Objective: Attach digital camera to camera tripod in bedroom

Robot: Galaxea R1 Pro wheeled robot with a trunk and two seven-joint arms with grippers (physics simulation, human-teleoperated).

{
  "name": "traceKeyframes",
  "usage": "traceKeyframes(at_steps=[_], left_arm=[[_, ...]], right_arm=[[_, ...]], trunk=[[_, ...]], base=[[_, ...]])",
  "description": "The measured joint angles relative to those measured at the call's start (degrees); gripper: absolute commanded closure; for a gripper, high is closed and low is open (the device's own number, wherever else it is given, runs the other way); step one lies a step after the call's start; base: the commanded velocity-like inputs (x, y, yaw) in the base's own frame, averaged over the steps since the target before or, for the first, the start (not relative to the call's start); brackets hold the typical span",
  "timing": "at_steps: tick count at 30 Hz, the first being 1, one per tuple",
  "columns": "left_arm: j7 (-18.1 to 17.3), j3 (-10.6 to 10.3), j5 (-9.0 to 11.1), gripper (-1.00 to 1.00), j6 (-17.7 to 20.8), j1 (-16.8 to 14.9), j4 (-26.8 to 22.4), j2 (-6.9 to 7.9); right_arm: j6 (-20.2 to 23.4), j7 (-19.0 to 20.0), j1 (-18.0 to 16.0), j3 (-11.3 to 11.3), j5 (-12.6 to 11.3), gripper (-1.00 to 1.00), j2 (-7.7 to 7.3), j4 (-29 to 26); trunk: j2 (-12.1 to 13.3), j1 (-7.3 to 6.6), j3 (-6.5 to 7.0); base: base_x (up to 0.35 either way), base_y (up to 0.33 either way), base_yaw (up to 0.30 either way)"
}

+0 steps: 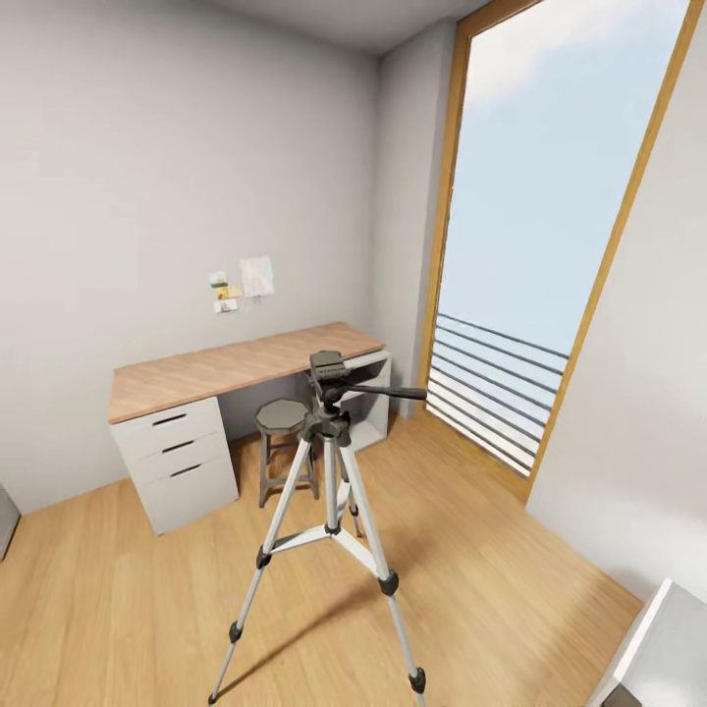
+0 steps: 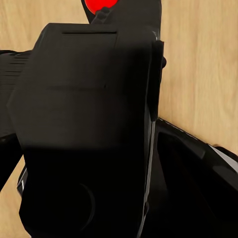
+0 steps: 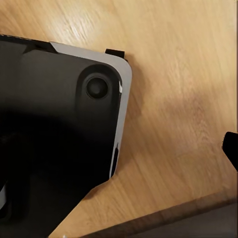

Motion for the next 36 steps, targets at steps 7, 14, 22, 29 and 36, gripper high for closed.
traceKeyframes(at_steps=[7, 14, 22, 29, 36], left_arm=[[0.06, 0.03, 0.05, 1.0, 0.0, 0.0, 0.0, 0.0], [0.09, 0.09, 0.71, 1.0, 0.0, 0.0, 0.02, 0.07], [0.32, 0.1, 3.26, 1.0, 0.01, 0.0, 0.08, 0.17], [0.37, 0.09, 3.64, 1.0, 0.01, 0.0, 0.08, 0.18], [0.39, 0.06, 3.68, 1.0, -0.04, 0.0, 0.03, 0.23]], right_arm=[[-0.16, -0.69, 0.0, 0.08, 0.06, -1.0, 0.03, 0.0], [-0.02, -2.05, 0.0, 0.3, 0.65, -1.0, 0.36, -0.06], [-0.65, -3.45, 0.0, 0.02, 2.83, -1.0, -0.23, -0.01], [-0.45, -3.54, 0.0, 0.06, 2.94, -1.0, -0.26, -0.06], [-0.42, -3.59, 0.0, 0.17, 2.98, -1.0, -0.16, -0.07]], trunk=[[0.0, 0.0, -0.53], [0.0, 0.0, -1.16], [0.0, 0.0, -1.89], [0.0, 0.0, -2.53], [-0.01, 0.0, -3.17]], base=[[0.0, 0.0, 0.0], [0.0, 0.0, 0.0], [0.0, 0.0, 0.0], [0.0, 0.0, 0.0], [0.0, 0.0, 0.0]])
